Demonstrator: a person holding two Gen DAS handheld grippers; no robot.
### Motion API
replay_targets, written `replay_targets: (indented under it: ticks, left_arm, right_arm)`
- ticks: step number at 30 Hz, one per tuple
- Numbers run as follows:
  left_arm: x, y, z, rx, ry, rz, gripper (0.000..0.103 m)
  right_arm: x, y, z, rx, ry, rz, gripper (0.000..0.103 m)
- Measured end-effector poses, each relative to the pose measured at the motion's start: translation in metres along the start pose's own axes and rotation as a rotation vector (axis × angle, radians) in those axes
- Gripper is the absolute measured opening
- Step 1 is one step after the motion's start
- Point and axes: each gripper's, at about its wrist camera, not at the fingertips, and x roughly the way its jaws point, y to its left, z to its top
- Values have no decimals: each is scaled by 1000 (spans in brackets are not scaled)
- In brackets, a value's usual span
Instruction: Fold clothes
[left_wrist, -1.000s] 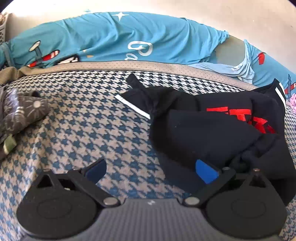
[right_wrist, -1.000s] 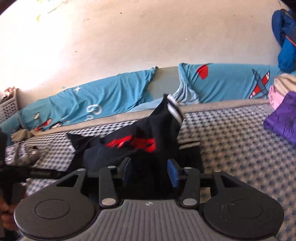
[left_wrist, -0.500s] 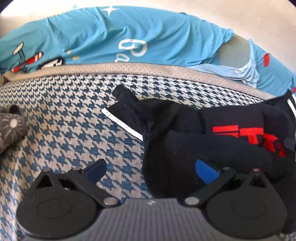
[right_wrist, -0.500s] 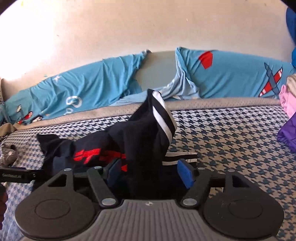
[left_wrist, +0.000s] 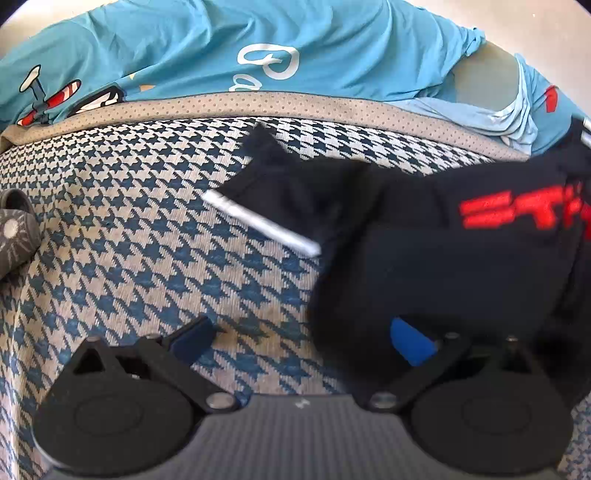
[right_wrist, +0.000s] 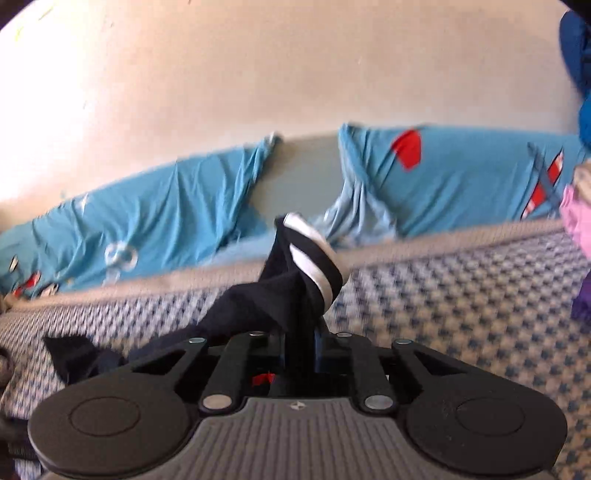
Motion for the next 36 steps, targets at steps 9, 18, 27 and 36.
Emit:
replay_targets:
  ticks: [9, 18, 27, 36]
  left_arm:
    - [2, 2, 3, -10, 11, -2, 103]
    - [-4, 23, 10, -122, 25, -38, 103]
    - [-8, 42, 15, -166, 24, 22, 103]
    - [-7, 40, 18, -143, 24, 89, 103]
  right_arm:
    - [26, -12, 22, 47, -73, -133, 13]
    - [35, -32, 24, 124, 29, -191, 30]
    - [17, -17, 32, 48, -5, -181, 54]
    - [7, -28, 24, 14, 90, -252, 64]
